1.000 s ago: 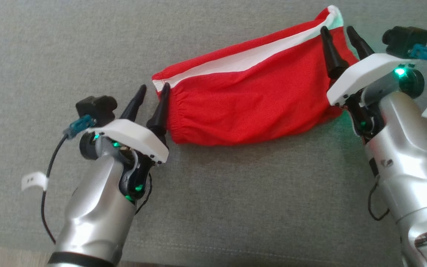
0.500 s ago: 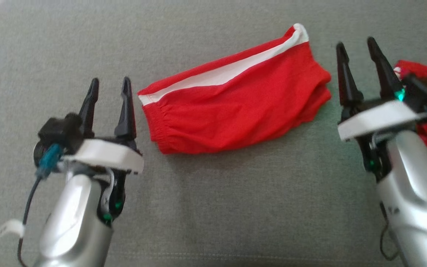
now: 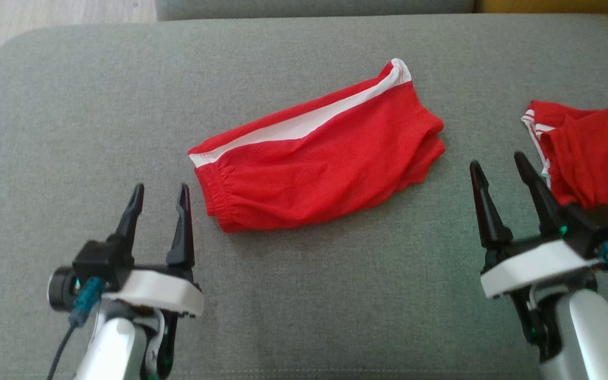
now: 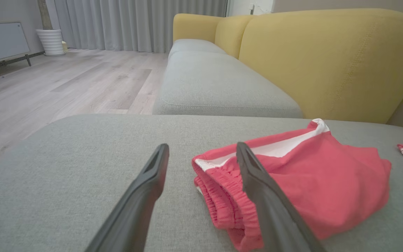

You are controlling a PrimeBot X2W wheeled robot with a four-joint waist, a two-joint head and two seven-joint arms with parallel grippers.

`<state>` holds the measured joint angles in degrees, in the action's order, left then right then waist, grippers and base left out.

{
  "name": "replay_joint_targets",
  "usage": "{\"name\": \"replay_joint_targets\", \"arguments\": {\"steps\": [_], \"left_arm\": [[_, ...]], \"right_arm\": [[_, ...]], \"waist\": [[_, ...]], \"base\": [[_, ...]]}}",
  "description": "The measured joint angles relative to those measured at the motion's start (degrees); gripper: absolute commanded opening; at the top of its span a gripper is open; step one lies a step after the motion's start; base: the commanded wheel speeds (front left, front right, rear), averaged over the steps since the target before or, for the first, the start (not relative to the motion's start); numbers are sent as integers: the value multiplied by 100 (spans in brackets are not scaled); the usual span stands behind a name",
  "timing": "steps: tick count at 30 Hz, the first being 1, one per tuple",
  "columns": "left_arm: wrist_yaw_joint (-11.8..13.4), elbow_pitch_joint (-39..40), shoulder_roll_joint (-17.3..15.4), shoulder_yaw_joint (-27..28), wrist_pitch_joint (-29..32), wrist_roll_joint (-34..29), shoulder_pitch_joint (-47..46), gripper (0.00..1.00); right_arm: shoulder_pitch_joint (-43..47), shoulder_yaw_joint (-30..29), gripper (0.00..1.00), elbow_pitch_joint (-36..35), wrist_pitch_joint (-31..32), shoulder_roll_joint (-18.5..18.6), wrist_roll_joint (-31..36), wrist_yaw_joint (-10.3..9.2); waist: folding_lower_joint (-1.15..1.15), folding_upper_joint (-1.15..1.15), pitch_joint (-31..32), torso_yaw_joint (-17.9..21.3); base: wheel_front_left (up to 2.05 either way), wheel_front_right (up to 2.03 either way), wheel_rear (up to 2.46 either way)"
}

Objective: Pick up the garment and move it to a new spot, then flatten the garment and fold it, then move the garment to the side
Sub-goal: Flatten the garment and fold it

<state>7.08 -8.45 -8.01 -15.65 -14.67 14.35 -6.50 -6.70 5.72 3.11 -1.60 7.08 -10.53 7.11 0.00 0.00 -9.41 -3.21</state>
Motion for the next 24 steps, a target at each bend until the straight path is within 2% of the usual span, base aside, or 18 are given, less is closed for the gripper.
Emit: {"name": "replay_joint_targets", "arguments": {"steps": [10,24], "left_arm": [[49,2,-1,-10,0,-33,183,100],[46,2,8,-15,0,-66,172,100]], "right_arm": [[404,-109,100,-481,271,-165,53,-1],[403,-224,100,-439,390,-218,52,-1]], "waist": [[0,0,118,36],[0,0,69,-2]], "base": [[0,0,0],[0,0,0]]}}
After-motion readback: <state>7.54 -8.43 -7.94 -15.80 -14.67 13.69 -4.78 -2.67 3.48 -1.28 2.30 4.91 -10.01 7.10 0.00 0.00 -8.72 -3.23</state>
